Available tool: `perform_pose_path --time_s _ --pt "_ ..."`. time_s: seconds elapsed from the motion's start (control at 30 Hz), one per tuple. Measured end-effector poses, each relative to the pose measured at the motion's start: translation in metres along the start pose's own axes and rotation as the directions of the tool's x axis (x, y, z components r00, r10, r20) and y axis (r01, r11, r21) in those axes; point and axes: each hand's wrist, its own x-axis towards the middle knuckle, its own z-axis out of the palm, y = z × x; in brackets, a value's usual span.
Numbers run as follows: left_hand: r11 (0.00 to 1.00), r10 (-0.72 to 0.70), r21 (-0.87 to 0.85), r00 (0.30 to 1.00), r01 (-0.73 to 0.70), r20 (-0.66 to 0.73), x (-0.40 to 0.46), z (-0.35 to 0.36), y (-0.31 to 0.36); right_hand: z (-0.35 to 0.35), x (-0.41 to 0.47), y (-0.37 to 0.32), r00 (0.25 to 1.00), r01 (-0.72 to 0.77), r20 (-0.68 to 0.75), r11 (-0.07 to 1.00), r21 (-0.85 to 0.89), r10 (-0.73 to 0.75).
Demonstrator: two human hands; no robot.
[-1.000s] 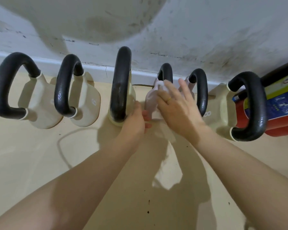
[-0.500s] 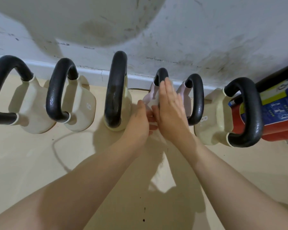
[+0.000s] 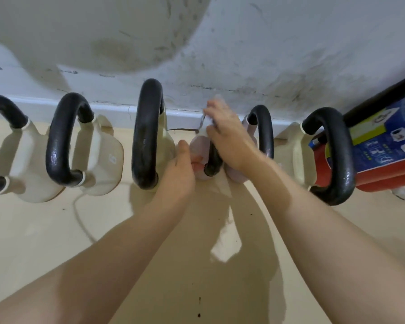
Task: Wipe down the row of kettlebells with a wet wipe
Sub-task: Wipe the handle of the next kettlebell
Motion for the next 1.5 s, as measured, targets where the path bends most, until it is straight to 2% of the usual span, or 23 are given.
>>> perform_pose_path --time_s 0.03,0.1,0.23,0.33,0.4,0.47,0.53,0.6,0.7,0.77,0.83,0.9,0.93,1.0,1.07,1.13,1.17,1.23,1.3,1.33,1.43,1.47,1.5 --pt "1.0 0.006 0.0 1.0 -0.006 0.027 0.0 -0.003 -0.001 0.002 -0.007 0.0 0.997 0.078 -0.006 0.995 -0.068 -0.079" --pt "0.999 0.029 0.013 0.997 -0.03 0.075 0.002 -0.005 -0.001 0.005 -0.009 0.007 0.987 0.162 0.013 0.983 -0.081 -0.162" --pt "0.993 0.072 0.086 0.986 -0.085 0.149 0.013 0.005 0.003 0.001 0.019 0.002 0.998 0.057 0.025 0.987 0.153 -0.061" --pt "0.985 0.127 0.081 0.96 -0.151 0.249 0.02 0.014 0.015 0.005 0.001 -0.001 0.998 0.063 0.016 0.979 0.195 -0.067" --pt "0.957 0.179 0.17 0.943 -0.233 0.281 0.028 0.018 0.02 0.002 -0.008 0.005 0.997 0.082 -0.018 0.962 0.259 -0.08" --pt "0.937 0.207 0.21 0.926 -0.281 0.315 0.032 0.016 0.02 -0.005 -0.004 0.007 0.998 0.051 0.022 0.98 0.194 -0.056" --pt "0.934 0.209 0.211 0.92 -0.288 0.332 0.028 0.01 0.01 -0.013 0.002 0.0 0.989 0.088 0.111 0.988 0.127 -0.103" --pt "0.938 0.19 0.218 0.924 -0.271 0.332 0.014 0.003 -0.007 -0.02 0.012 -0.002 0.988 0.014 0.148 0.975 0.221 -0.048" --pt "0.955 0.133 0.2 0.919 -0.218 0.371 -0.014 -0.004 -0.034 -0.029 0.012 0.004 0.976 -0.071 0.211 0.989 0.129 0.043" --pt "0.94 0.112 0.254 0.912 -0.225 0.395 -0.026 -0.006 -0.045 -0.026 0.003 0.011 0.966 -0.152 0.229 0.978 0.146 0.116" --pt "0.922 0.121 0.293 0.907 -0.253 0.403 -0.031 -0.006 -0.052 -0.019 -0.016 0.01 0.978 -0.104 0.196 0.979 0.174 0.069" --pt "0.903 0.153 0.311 0.9 -0.295 0.409 -0.033 -0.006 -0.055 -0.012 -0.036 0.002 0.998 -0.052 0.055 0.963 0.265 0.039" --pt "0.897 0.172 0.311 0.895 -0.315 0.412 -0.033 -0.005 -0.057 -0.011 -0.042 0.0 0.999 -0.017 -0.022 0.971 0.238 0.023" --pt "0.891 0.191 0.309 0.893 -0.332 0.408 -0.033 -0.006 -0.059 -0.011 -0.052 0.001 0.996 0.087 -0.032 0.973 0.214 -0.082" --pt "0.892 0.199 0.306 0.895 -0.334 0.399 -0.031 -0.006 -0.058 -0.015 -0.045 0.005 1.0 0.019 -0.022 0.947 0.32 -0.013" --pt "0.894 0.198 0.302 0.895 -0.332 0.399 -0.027 -0.005 -0.055 -0.013 -0.038 0.005 0.986 -0.09 -0.089 0.901 0.424 0.14" --pt "0.895 0.194 0.301 0.895 -0.329 0.403 -0.025 -0.005 -0.052 -0.011 -0.038 0.003 0.979 -0.073 -0.14 0.897 0.435 0.148" --pt "0.897 0.201 0.292 0.894 -0.333 0.401 -0.019 -0.007 -0.047 -0.003 -0.044 -0.001 0.983 0.017 -0.178 0.941 0.337 0.046" --pt "0.897 0.218 0.283 0.897 -0.339 0.384 -0.017 -0.009 -0.044 0.007 -0.045 0.008 0.993 0.067 -0.115 0.966 0.249 -0.039" --pt "0.902 0.226 0.264 0.895 -0.341 0.384 -0.016 -0.01 -0.042 0.005 -0.041 0.005 0.996 0.039 -0.085 0.957 0.288 -0.016" --pt "0.923 0.236 0.192 0.885 -0.334 0.401 -0.015 -0.01 -0.038 -0.002 -0.028 -0.021 0.945 -0.251 -0.037 0.793 0.555 0.325" --pt "0.93 0.235 0.172 0.885 -0.325 0.401 -0.014 -0.01 -0.037 -0.001 -0.028 -0.03 0.926 -0.293 -0.018 0.751 0.592 0.376" --pt "0.937 0.225 0.162 0.889 -0.31 0.4 -0.013 -0.011 -0.036 0.002 -0.032 -0.038 0.929 -0.29 -0.019 0.759 0.583 0.37"
